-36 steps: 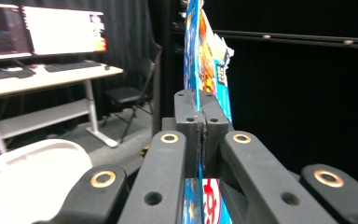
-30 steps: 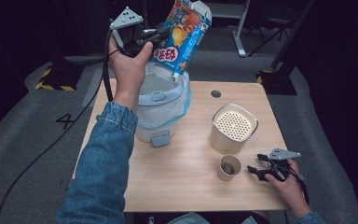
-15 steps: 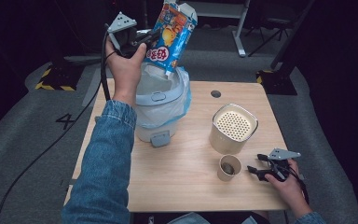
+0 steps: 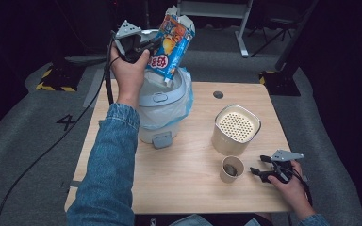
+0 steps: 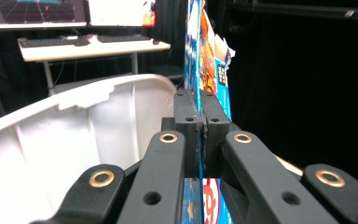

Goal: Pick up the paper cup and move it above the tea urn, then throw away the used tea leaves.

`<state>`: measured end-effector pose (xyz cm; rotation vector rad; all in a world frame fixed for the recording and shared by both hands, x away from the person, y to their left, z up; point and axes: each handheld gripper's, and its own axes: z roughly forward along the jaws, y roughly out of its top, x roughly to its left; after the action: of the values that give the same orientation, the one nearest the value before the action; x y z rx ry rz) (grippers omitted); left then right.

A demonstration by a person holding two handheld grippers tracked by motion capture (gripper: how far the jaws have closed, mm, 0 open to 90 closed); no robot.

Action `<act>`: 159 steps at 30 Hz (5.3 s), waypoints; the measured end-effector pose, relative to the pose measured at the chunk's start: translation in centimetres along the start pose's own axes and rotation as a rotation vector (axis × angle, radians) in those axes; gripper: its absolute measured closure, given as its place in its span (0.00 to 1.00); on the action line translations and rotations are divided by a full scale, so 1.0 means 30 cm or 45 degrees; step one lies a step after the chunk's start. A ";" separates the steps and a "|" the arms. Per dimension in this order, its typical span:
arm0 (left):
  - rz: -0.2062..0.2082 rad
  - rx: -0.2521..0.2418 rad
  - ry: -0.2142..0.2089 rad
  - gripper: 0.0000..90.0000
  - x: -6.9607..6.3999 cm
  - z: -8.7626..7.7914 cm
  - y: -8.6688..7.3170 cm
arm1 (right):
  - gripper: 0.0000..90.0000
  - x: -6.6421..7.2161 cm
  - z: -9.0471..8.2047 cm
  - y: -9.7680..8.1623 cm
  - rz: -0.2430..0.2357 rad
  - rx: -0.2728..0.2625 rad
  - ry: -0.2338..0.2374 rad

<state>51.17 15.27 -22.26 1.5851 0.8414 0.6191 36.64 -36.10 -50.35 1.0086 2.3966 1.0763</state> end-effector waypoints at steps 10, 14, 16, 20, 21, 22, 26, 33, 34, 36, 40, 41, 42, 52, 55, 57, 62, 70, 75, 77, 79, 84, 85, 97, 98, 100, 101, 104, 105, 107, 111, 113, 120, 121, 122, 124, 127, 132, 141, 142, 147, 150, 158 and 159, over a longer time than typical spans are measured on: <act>-0.010 0.046 -0.001 0.98 0.007 0.003 -0.035 | 0.29 0.000 0.000 0.000 -0.002 0.000 -0.001; -0.009 0.063 -0.002 0.98 0.007 0.003 -0.046 | 0.29 0.000 0.000 0.000 -0.002 -0.001 -0.001; -0.010 0.084 -0.018 0.97 0.008 0.004 -0.049 | 0.29 0.000 0.000 0.000 -0.002 0.000 -0.001; -0.020 0.103 -0.024 0.97 0.012 0.006 -0.054 | 0.29 0.000 0.000 0.000 -0.001 -0.001 0.000; -0.019 0.100 -0.021 0.97 0.014 0.006 -0.056 | 0.29 0.000 0.000 0.000 -0.001 0.000 -0.001; -0.019 0.102 -0.022 0.97 0.014 0.006 -0.058 | 0.29 0.000 0.000 0.000 0.000 0.000 0.000; -0.075 0.081 -0.009 0.79 0.017 -0.007 -0.063 | 0.29 0.000 0.000 0.000 -0.001 0.000 -0.001; -0.038 0.122 0.053 0.32 -0.010 -0.057 -0.056 | 0.29 -0.001 0.000 0.000 -0.004 0.002 -0.001; -0.029 0.115 0.052 0.32 -0.016 -0.064 -0.054 | 0.29 -0.001 0.000 0.000 -0.005 0.001 -0.001; 0.014 0.122 0.044 0.31 -0.036 -0.084 -0.049 | 0.29 -0.001 0.000 0.000 -0.005 0.002 -0.001; 0.080 0.163 -0.009 0.30 -0.072 -0.110 -0.051 | 0.29 -0.001 0.000 0.000 -0.004 0.002 -0.001; 0.096 0.168 -0.023 0.30 -0.083 -0.122 -0.055 | 0.29 -0.001 0.000 0.000 -0.004 0.003 -0.002; 0.107 0.172 -0.033 0.30 -0.089 -0.131 -0.058 | 0.29 -0.001 0.000 0.000 -0.003 0.002 0.000; 0.195 0.260 -0.186 0.30 -0.156 -0.248 -0.131 | 0.29 0.003 -0.001 -0.001 0.008 0.001 -0.012; 0.216 0.259 -0.229 0.31 -0.173 -0.280 -0.155 | 0.29 0.004 -0.001 -0.001 0.009 0.001 -0.014; 0.222 0.257 -0.267 0.31 -0.183 -0.300 -0.179 | 0.28 0.004 -0.001 -0.001 0.008 0.000 -0.016; 0.231 0.286 -0.319 0.31 -0.203 -0.346 -0.261 | 0.23 0.010 -0.010 0.004 -0.034 0.010 -0.046; 0.214 0.335 -0.310 0.33 -0.220 -0.402 -0.437 | 0.25 0.039 -0.058 0.026 -0.044 -0.036 0.042; 0.209 0.361 -0.300 0.33 -0.236 -0.422 -0.539 | 0.25 0.069 -0.064 0.032 -0.069 -0.028 0.100; 0.191 0.360 -0.300 0.33 -0.239 -0.425 -0.578 | 0.25 0.078 -0.064 0.035 -0.075 -0.030 0.122; 0.174 0.372 -0.309 0.33 -0.235 -0.423 -0.619 | 0.24 0.089 -0.065 0.038 -0.085 -0.027 0.132; 0.117 0.478 -0.329 0.34 -0.207 -0.396 -0.721 | 0.21 0.113 -0.066 0.047 -0.119 -0.030 0.177; 0.119 0.508 -0.330 0.34 -0.200 -0.388 -0.743 | 0.20 0.120 -0.066 0.050 -0.130 -0.036 0.190; 0.214 0.742 -0.210 0.34 -0.195 -0.311 -0.894 | 0.18 0.191 -0.020 0.083 -0.193 -0.054 0.285; 0.222 0.768 -0.202 0.35 -0.198 -0.304 -0.901 | 0.18 0.199 -0.012 0.087 -0.186 -0.056 0.286; 0.230 0.797 -0.198 0.36 -0.203 -0.295 -0.914 | 0.18 0.213 0.004 0.094 -0.175 -0.058 0.289; 0.231 0.812 -0.195 0.36 -0.208 -0.286 -0.922 | 0.18 0.219 0.009 0.097 -0.169 -0.059 0.293; 0.246 0.837 -0.192 0.36 -0.214 -0.275 -0.934 | 0.20 0.237 0.031 0.106 -0.169 -0.066 0.303; 0.244 0.841 -0.193 0.36 -0.215 -0.272 -0.939 | 0.21 0.244 0.041 0.110 -0.169 -0.079 0.302; 0.216 0.775 -0.197 0.36 -0.214 -0.268 -0.965 | 0.22 0.254 0.056 0.114 -0.162 -0.094 0.298; 0.198 0.813 -0.208 0.37 -0.209 -0.261 -0.987 | 0.24 0.270 0.083 0.123 -0.144 -0.117 0.288; 0.187 0.814 -0.215 0.37 -0.207 -0.258 -0.999 | 0.25 0.274 0.088 0.127 -0.153 -0.128 0.287; 0.193 0.776 -0.242 0.32 -0.190 -0.257 -1.012 | 0.31 0.276 0.100 0.126 -0.143 -0.161 0.313; 0.190 0.775 -0.243 0.32 -0.190 -0.257 -1.013 | 0.32 0.274 0.100 0.125 -0.147 -0.164 0.316; 0.193 0.776 -0.243 0.32 -0.189 -0.257 -1.012 | 0.32 0.272 0.100 0.125 -0.155 -0.166 0.321; 0.190 0.777 -0.247 0.32 -0.189 -0.257 -1.012 | 0.33 0.266 0.101 0.123 -0.165 -0.172 0.340; 0.187 0.778 -0.249 0.32 -0.188 -0.257 -1.012 | 0.33 0.257 0.097 0.127 -0.160 -0.162 0.359; 0.188 0.778 -0.250 0.32 -0.188 -0.257 -1.012 | 0.34 0.240 0.073 0.145 -0.212 -0.166 0.407; 0.193 0.778 -0.258 0.32 -0.183 -0.256 -1.012 | 0.35 0.198 0.016 0.193 -0.252 -0.199 0.442; 0.194 0.779 -0.261 0.32 -0.183 -0.256 -1.012 | 0.35 0.192 0.010 0.199 -0.256 -0.200 0.442; 0.197 0.777 -0.269 0.33 -0.179 -0.254 -1.012 | 0.36 0.167 -0.026 0.240 -0.290 -0.200 0.463; 0.197 0.777 -0.270 0.32 -0.179 -0.254 -1.011 | 0.36 0.150 -0.051 0.275 -0.304 -0.201 0.465; 0.199 0.776 -0.268 0.33 -0.179 -0.254 -1.012 | 0.36 0.120 -0.100 0.359 -0.309 -0.243 0.451; 0.200 0.776 -0.269 0.33 -0.179 -0.254 -1.012 | 0.36 0.117 -0.105 0.371 -0.315 -0.249 0.447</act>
<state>36.54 17.43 -50.35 2.2411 0.7910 0.3019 37.73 -30.06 -39.95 0.4735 2.5289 1.4540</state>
